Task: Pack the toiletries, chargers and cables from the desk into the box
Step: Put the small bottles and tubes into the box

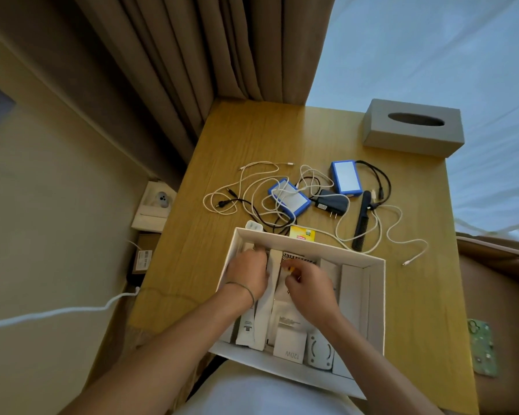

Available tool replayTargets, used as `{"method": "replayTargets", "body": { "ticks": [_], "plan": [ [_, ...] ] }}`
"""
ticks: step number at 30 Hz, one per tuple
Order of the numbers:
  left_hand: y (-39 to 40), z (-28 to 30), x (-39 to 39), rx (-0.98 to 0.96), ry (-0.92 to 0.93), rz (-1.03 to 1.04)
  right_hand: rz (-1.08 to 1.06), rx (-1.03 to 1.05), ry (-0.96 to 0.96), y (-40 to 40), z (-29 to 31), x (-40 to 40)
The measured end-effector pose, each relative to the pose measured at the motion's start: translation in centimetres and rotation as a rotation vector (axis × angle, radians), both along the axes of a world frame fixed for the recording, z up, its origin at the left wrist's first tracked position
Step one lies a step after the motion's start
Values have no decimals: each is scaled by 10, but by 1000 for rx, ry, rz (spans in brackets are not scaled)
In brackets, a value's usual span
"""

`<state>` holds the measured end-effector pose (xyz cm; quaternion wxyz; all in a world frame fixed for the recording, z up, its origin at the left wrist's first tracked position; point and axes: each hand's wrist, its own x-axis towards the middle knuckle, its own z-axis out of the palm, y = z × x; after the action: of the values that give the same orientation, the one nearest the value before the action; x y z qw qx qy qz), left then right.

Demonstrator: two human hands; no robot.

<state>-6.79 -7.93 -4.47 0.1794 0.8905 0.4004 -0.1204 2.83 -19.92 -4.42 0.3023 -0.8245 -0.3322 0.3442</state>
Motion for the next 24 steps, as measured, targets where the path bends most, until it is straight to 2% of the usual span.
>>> {"method": "replayTargets", "body": {
  "ticks": [7, 11, 14, 16, 20, 24],
  "plan": [
    [-9, 25, -2, 75, -40, -74, -39, 147, 28, 11, 43, 14],
    [2, 71, -6, 199, -306, -129, -73, 200, -19, 29, 67, 35],
    [33, 91, 3, 205, -436, -65, -91, 198, -44, 44, 75, 56],
    [61, 90, 17, 147, -403, 10, -61, 152, -53, 53, 74, 71],
    [110, 64, 46, -143, -146, 158, 5, 51, -62, 70, 65, 99],
    [134, 29, 62, -267, 63, 147, 128, -22, -84, 81, 53, 119]
  ]
}}
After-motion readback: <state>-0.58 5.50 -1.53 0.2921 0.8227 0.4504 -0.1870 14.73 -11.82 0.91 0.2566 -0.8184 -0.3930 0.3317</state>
